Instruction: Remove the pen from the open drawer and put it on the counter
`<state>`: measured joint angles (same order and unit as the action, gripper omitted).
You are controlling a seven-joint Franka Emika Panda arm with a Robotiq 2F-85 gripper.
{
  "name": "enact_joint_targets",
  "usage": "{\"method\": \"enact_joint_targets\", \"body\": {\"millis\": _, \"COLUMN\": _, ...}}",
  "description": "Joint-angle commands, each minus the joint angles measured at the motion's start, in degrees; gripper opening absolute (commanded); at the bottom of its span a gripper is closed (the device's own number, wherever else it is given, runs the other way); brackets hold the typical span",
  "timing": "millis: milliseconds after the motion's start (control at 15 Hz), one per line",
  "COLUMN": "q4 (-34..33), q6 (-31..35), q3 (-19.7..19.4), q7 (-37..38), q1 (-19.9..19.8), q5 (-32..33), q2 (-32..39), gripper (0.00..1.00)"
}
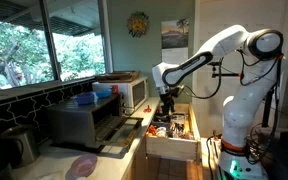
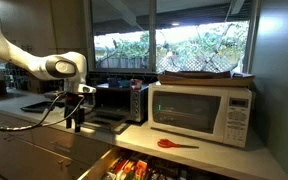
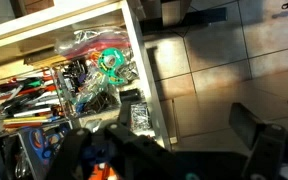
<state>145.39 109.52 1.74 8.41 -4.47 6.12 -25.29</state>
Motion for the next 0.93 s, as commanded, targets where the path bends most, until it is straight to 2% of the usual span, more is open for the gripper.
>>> {"method": "enact_joint_targets", "body": {"millis": 0, "q4": -0.07, "q6": -0.10, "q3": -0.46, "q7": 0.15, "q1": 0.48, "q5": 0.18, "q2": 0.02, "gripper": 1.00}}
{"method": "enact_joint_targets", "body": {"millis": 133, "q4": -0.07, "q6": -0.10, "q3": -0.46, "q7": 0.15, "q1": 0.48, "q5": 0.18, "q2": 0.02, "gripper": 1.00}}
{"method": "enact_joint_targets", "body": {"millis": 400, "q4": 1.58, "q6": 3.66, "q3": -1.92, "q7": 2.58, "q1": -3.07, "q5": 5.94, "q2": 1.28, "gripper": 1.00}}
{"method": "enact_joint_targets", "body": {"millis": 533, "q4": 2.79, "q6": 7.67, "q3": -3.57, "q7": 2.97, "q1": -5.46, "q5": 9.92, "q2": 2.35, "gripper": 1.00}}
{"method": "enact_joint_targets", "body": {"millis": 667, "q4": 2.70, "q6": 9.47, "q3": -6.43, "q7": 1.44, "q1": -7.43, "q5": 10.56, "q2": 4.01, "gripper": 1.00}}
{"method": "enact_joint_targets", "body": {"millis": 733, "q4": 2.03, "q6": 7.12, "q3": -4.89, "q7": 1.77, "q1": -5.68, "q5": 9.20, "q2": 2.50, "gripper": 1.00}}
{"method": "enact_joint_targets", "body": {"millis": 867, "q4": 1.85, "q6": 7.49, "q3": -5.80, "q7": 1.34, "q1": -6.30, "q5": 9.29, "q2": 3.26, "gripper": 1.00}}
